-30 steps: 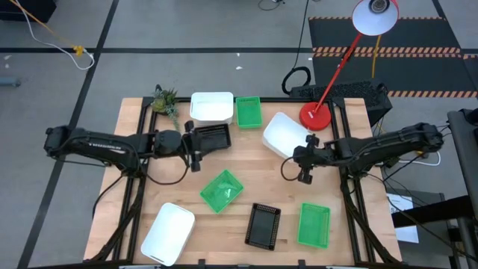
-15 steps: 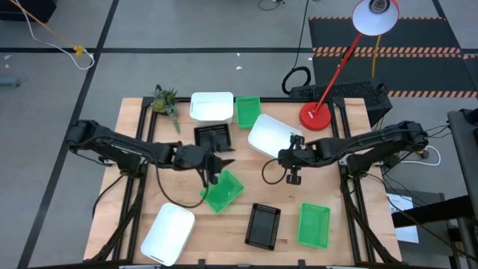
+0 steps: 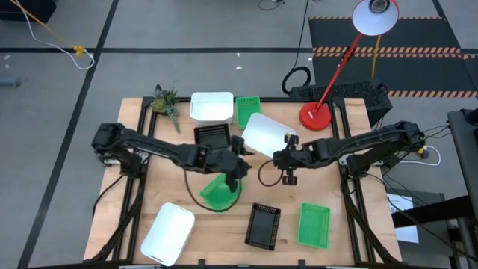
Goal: Stack baskets by color
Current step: Stack the top right white bin on top of the top left white bin
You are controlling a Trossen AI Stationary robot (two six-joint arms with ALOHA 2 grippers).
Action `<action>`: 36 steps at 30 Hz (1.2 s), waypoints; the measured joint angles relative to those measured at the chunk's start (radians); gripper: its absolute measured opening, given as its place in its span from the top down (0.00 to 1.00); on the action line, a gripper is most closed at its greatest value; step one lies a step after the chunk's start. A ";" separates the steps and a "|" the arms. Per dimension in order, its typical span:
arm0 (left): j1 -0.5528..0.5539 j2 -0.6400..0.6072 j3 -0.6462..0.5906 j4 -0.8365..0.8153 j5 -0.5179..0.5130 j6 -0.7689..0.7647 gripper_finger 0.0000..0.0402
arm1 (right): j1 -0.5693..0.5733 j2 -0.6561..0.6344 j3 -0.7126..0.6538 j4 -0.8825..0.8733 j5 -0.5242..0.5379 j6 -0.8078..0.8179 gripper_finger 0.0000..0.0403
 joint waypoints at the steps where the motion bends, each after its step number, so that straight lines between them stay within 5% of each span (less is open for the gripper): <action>1: 0.005 0.022 0.020 -0.012 0.000 0.000 0.41 | 0.002 0.000 0.000 0.014 0.004 -0.009 0.99; 12: 0.024 0.188 0.148 -0.037 -0.018 0.009 0.54 | 0.016 0.000 0.000 0.077 0.021 -0.047 0.99; 36: 0.071 0.202 0.147 -0.092 -0.008 0.000 0.92 | 0.049 0.000 0.000 0.089 0.052 -0.089 0.98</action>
